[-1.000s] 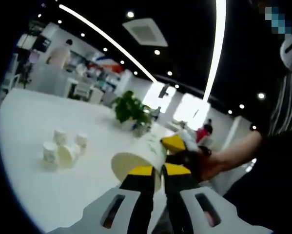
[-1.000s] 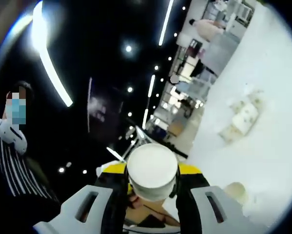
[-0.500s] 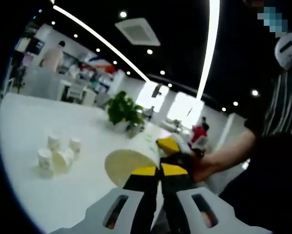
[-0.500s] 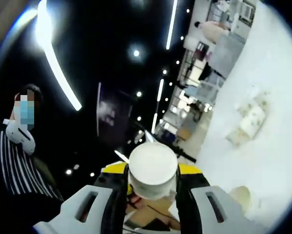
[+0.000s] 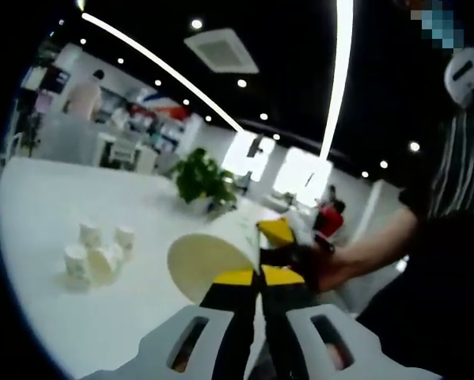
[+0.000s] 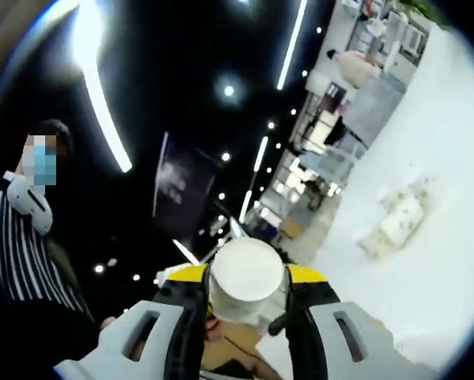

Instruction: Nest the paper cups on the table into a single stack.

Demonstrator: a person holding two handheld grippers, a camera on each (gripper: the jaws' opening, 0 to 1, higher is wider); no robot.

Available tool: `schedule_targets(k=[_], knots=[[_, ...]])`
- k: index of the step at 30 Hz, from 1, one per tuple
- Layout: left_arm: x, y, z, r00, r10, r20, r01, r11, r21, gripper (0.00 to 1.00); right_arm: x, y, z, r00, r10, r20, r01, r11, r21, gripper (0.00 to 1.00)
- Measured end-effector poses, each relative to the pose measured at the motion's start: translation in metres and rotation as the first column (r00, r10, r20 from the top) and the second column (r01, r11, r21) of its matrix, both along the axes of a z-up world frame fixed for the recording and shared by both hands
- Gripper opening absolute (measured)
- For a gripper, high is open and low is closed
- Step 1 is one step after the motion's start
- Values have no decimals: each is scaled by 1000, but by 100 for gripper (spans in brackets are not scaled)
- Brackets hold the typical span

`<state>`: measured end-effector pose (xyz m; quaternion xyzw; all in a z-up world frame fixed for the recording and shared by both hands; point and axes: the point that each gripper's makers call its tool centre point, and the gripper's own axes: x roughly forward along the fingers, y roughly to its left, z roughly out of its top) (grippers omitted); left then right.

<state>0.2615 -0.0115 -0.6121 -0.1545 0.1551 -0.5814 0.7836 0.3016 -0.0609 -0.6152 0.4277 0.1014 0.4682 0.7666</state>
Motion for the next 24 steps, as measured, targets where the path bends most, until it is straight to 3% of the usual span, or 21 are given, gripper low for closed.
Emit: schedule_targets(k=[4, 11, 14, 21, 24], knots=[[2, 4, -3, 1000, 12, -5, -12, 1000, 8, 0, 0, -5, 1, 1000, -11, 15, 11, 999, -39, 39], [3, 11, -7, 1000, 23, -4, -23, 999, 32, 0, 15, -31, -2, 995, -96, 37, 99, 990, -98, 46], [3, 13, -11, 1000, 25, -10, -25, 999, 44, 0, 26, -43, -14, 985, -160, 63, 170, 960, -220, 57], [2, 11, -18, 999, 25, -21, -23, 998, 58, 0, 32, -51, -15, 979, -182, 92, 201, 937, -286, 68], [0, 10, -21, 1000, 20, -22, -19, 997, 75, 0, 36, -55, -18, 974, -197, 116, 225, 912, -343, 71]])
